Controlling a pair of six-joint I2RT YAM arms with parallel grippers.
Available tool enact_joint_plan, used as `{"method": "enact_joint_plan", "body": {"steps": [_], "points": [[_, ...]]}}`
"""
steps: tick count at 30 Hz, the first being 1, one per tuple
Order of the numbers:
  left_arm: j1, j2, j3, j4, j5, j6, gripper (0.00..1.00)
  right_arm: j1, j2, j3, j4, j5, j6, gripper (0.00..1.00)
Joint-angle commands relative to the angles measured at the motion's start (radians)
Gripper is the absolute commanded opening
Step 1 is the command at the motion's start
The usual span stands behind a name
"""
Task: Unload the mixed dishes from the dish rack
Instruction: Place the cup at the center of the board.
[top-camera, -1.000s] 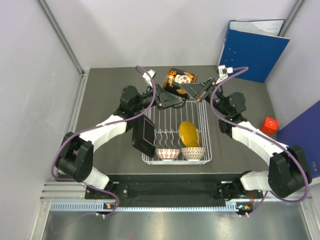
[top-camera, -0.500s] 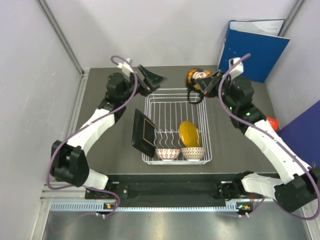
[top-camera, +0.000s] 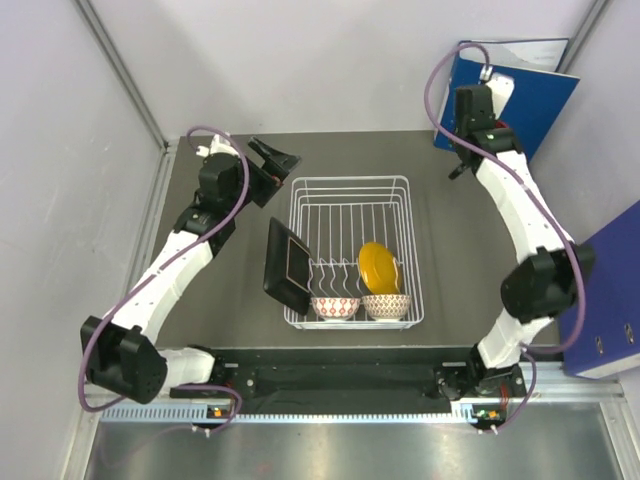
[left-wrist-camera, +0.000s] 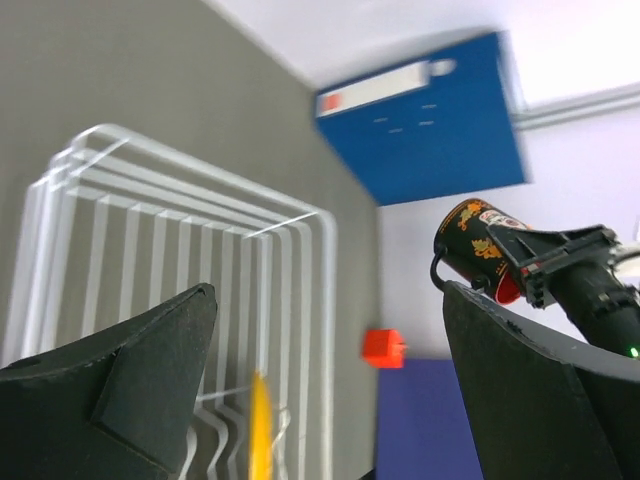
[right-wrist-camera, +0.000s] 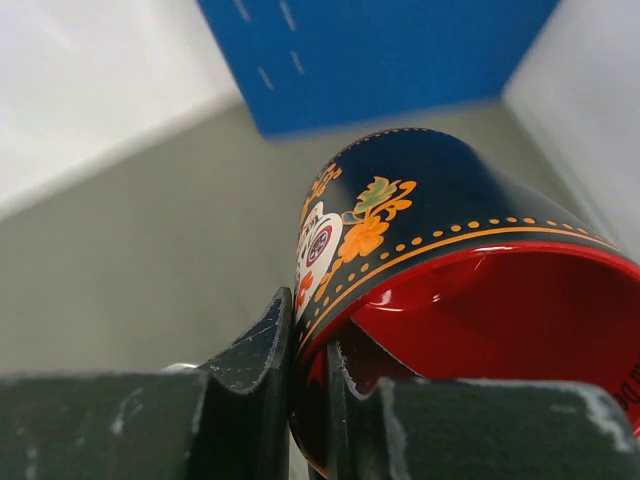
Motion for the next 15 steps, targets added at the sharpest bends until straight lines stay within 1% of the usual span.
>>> {"method": "enact_joint_plan", "body": {"steps": [1, 2, 5, 7, 10, 15], "points": [[0.004, -0.065, -0.008, -0.154, -0.109, 0.053, 0.99, -0.063, 0.077, 0.008, -0.005, -0.063, 0.027, 0.0], [0.004, -0.08, -0.04, -0.154, -0.109, 0.059, 0.99, -0.082, 0.092, -0.014, 0.002, -0.085, 0.033, 0.0], [0.006, -0.128, -0.08, -0.159, -0.182, 0.103, 0.99, -0.102, 0.146, -0.035, 0.02, -0.1, 0.054, 0.0], [0.006, -0.152, -0.082, -0.192, -0.202, 0.12, 0.99, -0.108, 0.192, -0.028, 0.012, -0.114, 0.071, 0.0], [0.006, -0.173, -0.087, -0.222, -0.193, 0.116, 0.99, -0.12, 0.235, -0.021, 0.002, -0.136, 0.091, 0.0], [0.006, -0.168, -0.125, -0.217, -0.164, 0.088, 0.99, -0.151, 0.293, -0.023, -0.006, -0.197, 0.126, 0.0]]}}
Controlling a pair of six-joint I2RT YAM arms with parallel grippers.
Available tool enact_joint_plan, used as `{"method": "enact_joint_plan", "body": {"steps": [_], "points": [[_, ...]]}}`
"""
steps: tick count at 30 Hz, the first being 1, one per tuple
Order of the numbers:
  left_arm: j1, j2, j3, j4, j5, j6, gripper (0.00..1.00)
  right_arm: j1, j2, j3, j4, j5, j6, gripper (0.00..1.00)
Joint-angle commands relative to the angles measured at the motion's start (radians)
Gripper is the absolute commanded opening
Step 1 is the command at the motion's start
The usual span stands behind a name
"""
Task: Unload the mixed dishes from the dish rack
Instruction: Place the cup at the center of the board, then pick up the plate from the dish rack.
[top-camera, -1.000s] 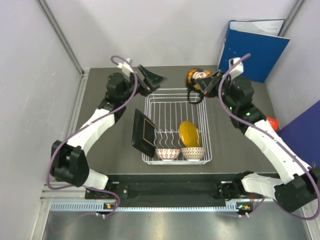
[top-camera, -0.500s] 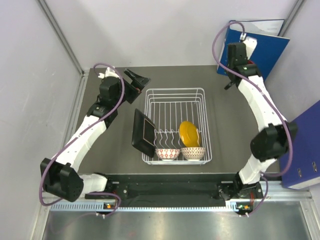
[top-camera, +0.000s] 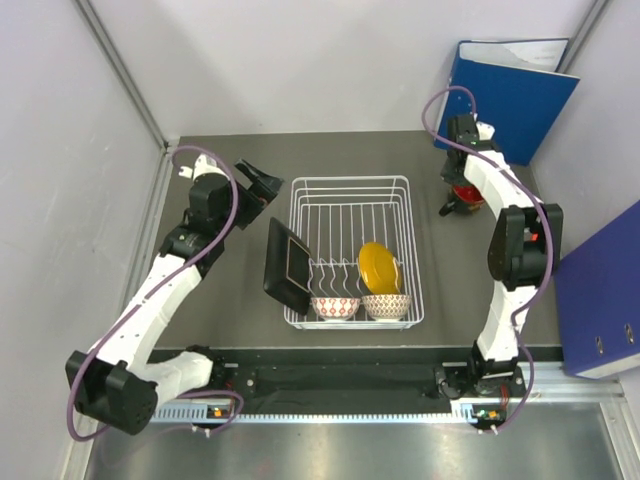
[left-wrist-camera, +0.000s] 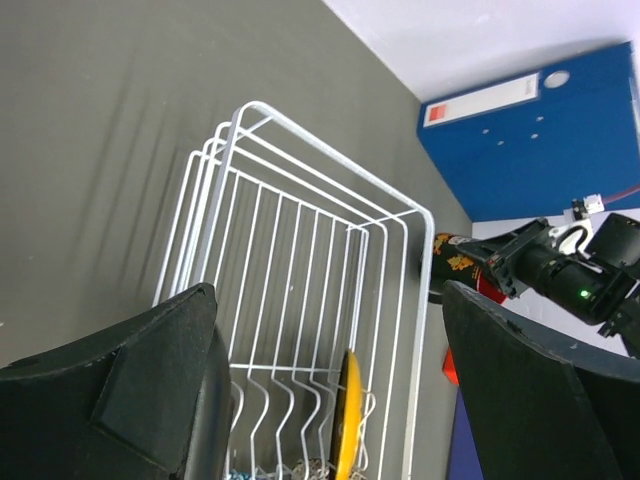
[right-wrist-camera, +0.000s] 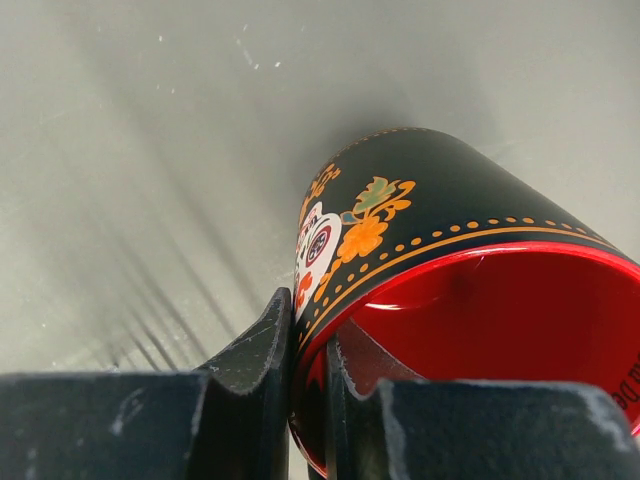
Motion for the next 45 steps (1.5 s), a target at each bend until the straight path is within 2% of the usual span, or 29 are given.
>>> {"method": "enact_joint_plan", "body": {"steps": [1, 11, 14, 15, 17, 18, 20, 21, 28, 33, 36, 37, 39, 40, 41, 43, 45], "points": [[0.006, 0.001, -0.035, -0.003, 0.006, -0.007, 0.99, -0.042, -0.003, 0.054, 0.071, -0.039, 0.029, 0.0], [0.004, 0.035, -0.045, -0.002, 0.043, -0.007, 0.99, -0.097, 0.109, 0.174, 0.01, -0.084, 0.023, 0.0], [0.004, 0.033, -0.052, 0.0, 0.043, -0.001, 0.99, -0.097, 0.104, 0.171, 0.015, -0.087, 0.02, 0.16], [0.004, 0.032, -0.053, 0.001, 0.043, 0.0, 0.99, -0.096, 0.097, 0.163, 0.024, -0.088, 0.018, 0.35], [0.004, 0.032, -0.059, 0.005, 0.07, 0.002, 0.99, -0.094, 0.064, 0.131, 0.062, -0.094, 0.015, 0.51], [0.004, 0.033, -0.062, 0.011, 0.072, 0.002, 0.99, -0.094, 0.053, 0.124, 0.071, -0.096, 0.015, 0.62], [0.004, 0.035, -0.07, 0.02, 0.082, 0.005, 0.99, -0.094, 0.024, 0.12, 0.082, -0.107, 0.014, 0.7], [0.004, 0.032, -0.073, 0.029, 0.087, 0.002, 0.99, -0.094, 0.016, 0.126, 0.081, -0.11, 0.012, 0.77], [0.004, 0.021, -0.072, 0.048, 0.084, 0.026, 0.99, -0.054, -0.119, 0.153, 0.122, -0.145, 0.041, 0.93], [0.004, -0.02, -0.055, 0.06, 0.056, 0.095, 0.99, 0.048, -0.303, 0.14, 0.182, -0.154, 0.032, 0.95], [-0.01, -0.034, -0.039, 0.066, 0.015, 0.166, 0.99, 0.18, -0.468, -0.016, 0.318, -0.101, -0.008, 0.98], [-0.034, -0.034, -0.021, 0.063, -0.008, 0.189, 0.99, 0.249, -0.51, -0.136, 0.358, -0.078, -0.019, 0.98], [-0.074, -0.028, 0.004, 0.028, -0.052, 0.261, 0.99, 0.308, -0.636, -0.267, 0.488, -0.062, -0.029, 0.98], [-0.098, -0.024, 0.031, 0.015, -0.083, 0.285, 0.99, 0.352, -0.674, -0.394, 0.524, -0.059, -0.028, 0.98], [-0.15, -0.02, 0.045, 0.003, -0.136, 0.31, 0.99, 0.374, -0.744, -0.451, 0.579, -0.05, -0.022, 0.98], [-0.228, -0.002, 0.082, -0.038, -0.198, 0.375, 0.99, 0.438, -0.835, -0.594, 0.61, -0.016, -0.02, 0.97], [-0.272, 0.015, 0.099, -0.057, -0.241, 0.428, 0.99, 0.483, -0.889, -0.666, 0.613, 0.022, -0.013, 0.97]]}}
